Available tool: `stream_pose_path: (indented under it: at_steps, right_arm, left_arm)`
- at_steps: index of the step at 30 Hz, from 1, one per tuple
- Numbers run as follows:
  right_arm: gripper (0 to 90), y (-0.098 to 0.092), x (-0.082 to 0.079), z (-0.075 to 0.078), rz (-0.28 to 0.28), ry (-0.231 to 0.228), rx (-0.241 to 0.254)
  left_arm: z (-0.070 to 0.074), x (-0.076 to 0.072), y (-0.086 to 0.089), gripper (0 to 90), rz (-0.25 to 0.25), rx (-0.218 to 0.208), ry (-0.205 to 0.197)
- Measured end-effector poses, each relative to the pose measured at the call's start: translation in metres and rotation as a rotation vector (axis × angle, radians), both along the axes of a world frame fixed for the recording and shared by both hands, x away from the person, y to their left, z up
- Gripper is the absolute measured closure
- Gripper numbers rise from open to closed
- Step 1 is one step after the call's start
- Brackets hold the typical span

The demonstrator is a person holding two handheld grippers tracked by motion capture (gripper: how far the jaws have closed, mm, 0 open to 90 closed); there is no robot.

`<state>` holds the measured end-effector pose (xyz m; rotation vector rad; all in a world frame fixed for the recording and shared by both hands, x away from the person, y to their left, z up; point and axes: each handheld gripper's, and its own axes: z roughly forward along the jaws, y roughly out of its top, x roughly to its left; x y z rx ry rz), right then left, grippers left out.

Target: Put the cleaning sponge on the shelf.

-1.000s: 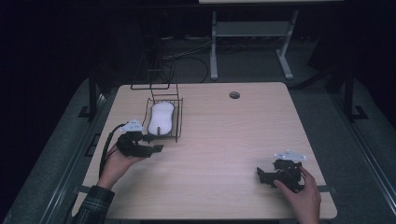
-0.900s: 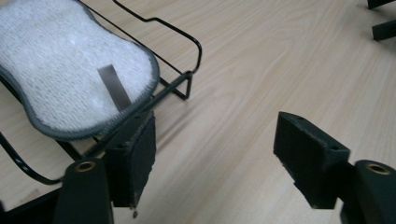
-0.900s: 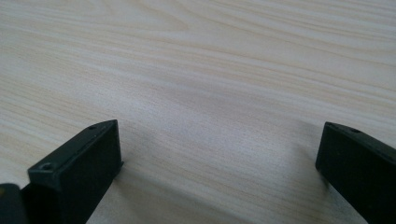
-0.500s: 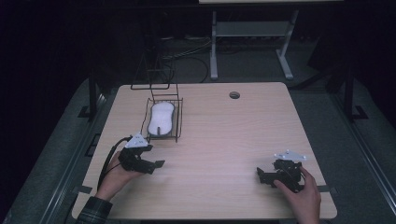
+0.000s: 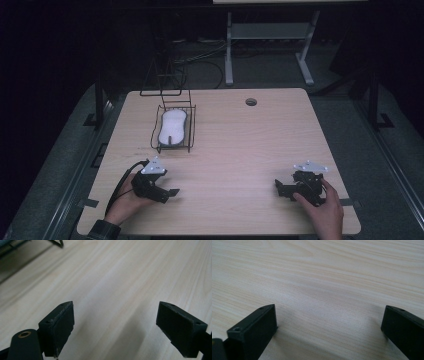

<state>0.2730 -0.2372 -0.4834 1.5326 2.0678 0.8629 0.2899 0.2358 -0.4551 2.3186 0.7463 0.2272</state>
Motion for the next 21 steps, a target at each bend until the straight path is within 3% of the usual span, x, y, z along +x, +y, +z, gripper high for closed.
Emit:
stream_pose_path:
  at_steps: [7,10,15,21]
  right_arm:
    - [0.0,0.000,0.000,0.000,0.000,0.000,0.000]
    - [0.0,0.000,0.000,0.000,0.000,0.000,0.000]
    - [0.0,0.000,0.000,0.000,0.000,0.000,0.000]
    - [0.0,0.000,0.000,0.000,0.000,0.000,0.000]
  left_arm:
    - [-0.010,-0.006,0.003,12.9,0.008,0.030,-0.007]
    - [-0.013,-0.007,0.006,12.8,0.004,0.022,-0.037]
    - [-0.020,-0.009,0.013,12.8,-0.005,-0.043,-0.084]
    - [-0.020,-0.010,0.014,12.8,0.000,-0.047,-0.083]
